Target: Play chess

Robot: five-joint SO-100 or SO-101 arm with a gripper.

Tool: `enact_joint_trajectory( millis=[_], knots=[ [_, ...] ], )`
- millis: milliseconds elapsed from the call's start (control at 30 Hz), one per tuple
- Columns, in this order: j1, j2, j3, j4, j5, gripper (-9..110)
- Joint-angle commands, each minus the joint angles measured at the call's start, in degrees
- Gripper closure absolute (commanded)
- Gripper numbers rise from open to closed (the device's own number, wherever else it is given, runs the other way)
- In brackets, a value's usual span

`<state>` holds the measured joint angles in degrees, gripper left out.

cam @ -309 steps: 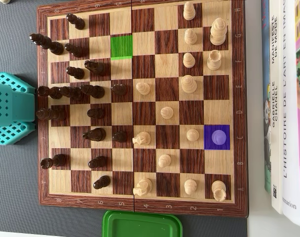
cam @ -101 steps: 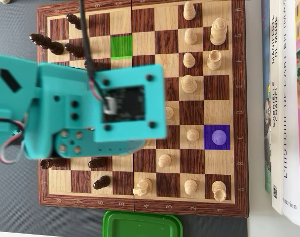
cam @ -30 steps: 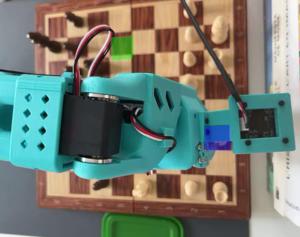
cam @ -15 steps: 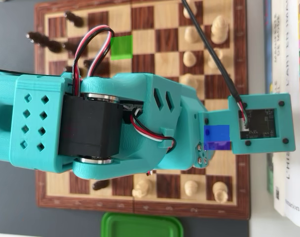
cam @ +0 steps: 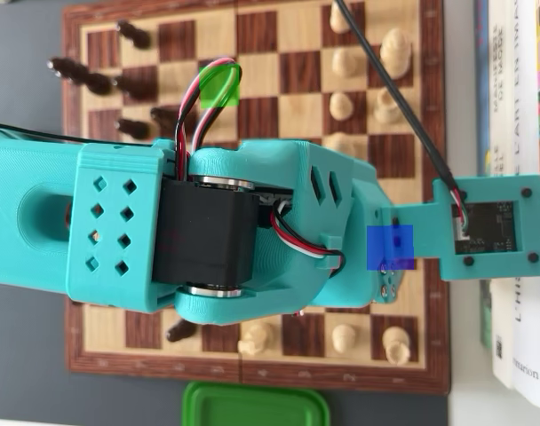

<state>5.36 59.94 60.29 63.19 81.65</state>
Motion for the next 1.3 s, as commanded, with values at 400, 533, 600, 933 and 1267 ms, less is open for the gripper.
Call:
enact_joint_trajectory(
  millis=[400, 533, 600, 933, 1267],
  knots=[
    [1.2, 0.4, -3.4, -0.4, -0.3, 88],
    [1.2, -0.8, -4.7, -0.3, -0.3, 88],
    [1.2, -1.7, -5.8, 0.2, -0.3, 88],
    [1.3, -1.8, -6.0, 0.0, -0.3, 88],
    [1.3, -1.9, -5.6, 0.3, -0.3, 88]
  ],
)
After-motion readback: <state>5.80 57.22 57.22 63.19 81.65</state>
